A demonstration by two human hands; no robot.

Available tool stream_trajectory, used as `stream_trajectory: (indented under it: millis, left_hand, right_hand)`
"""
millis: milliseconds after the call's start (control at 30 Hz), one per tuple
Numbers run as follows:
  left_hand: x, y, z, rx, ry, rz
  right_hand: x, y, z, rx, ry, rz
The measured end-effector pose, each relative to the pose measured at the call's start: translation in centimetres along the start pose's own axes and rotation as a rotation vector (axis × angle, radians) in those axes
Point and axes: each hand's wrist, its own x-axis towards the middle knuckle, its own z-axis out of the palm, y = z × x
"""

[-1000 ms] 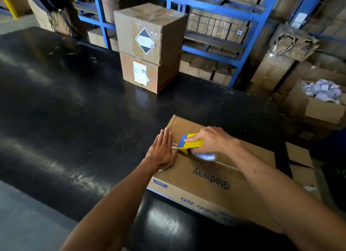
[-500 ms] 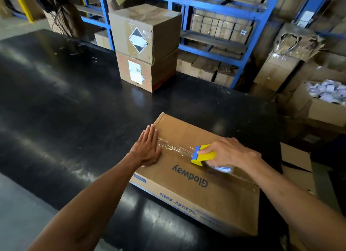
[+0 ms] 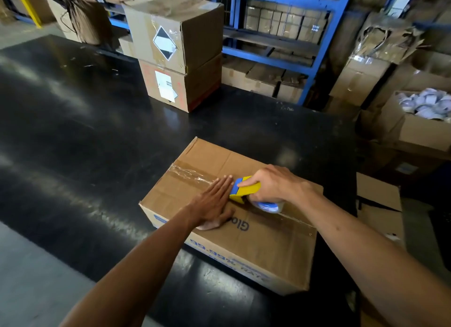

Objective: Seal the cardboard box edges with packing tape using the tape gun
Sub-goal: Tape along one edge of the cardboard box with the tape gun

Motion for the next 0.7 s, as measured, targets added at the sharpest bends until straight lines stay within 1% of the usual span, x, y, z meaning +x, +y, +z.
stream_trajectory:
  millis: [67,167,333,400,467,567,700]
  left_hand:
    - [0.1,-0.2,0.0,0.013,-0.006,-0.007]
    - [0.0,0.0,-0.1,0.023,-0.063,-0.019]
    - [0.2,0.4,-0.5,-0.012,-0.07,0.009]
    - [0.3,0.7,-0.7,-0.02,-0.081,0.03]
    - [0.4,0.9,-0.8,0.012,-0.093,0.014]
    - [1.3,3.2,-0.9,0.023,-0.101,-0.027]
    - [3.5,8.2,0.6,-0.004,-0.028,0.083]
  right_hand:
    - [-0.9,0.8,0.0,0.016,-0.01,-0.016]
    - [-3.2,3.0,0.2,-0.037,-0.051,-0.025]
    - [-7.8,6.2,0.5,-0.079,-0.1,0.006]
    - [-8.3,6.4,0.8,-0.09,-0.096,0.011]
    - [-8.1,6.4,1.2,-0.096,-0.073,0.028]
    - [-7.9,6.7,1.3,-0.043,-0.054,0.051]
    - [-8.2,6.7,1.2,-0.044,-0.028,0.044]
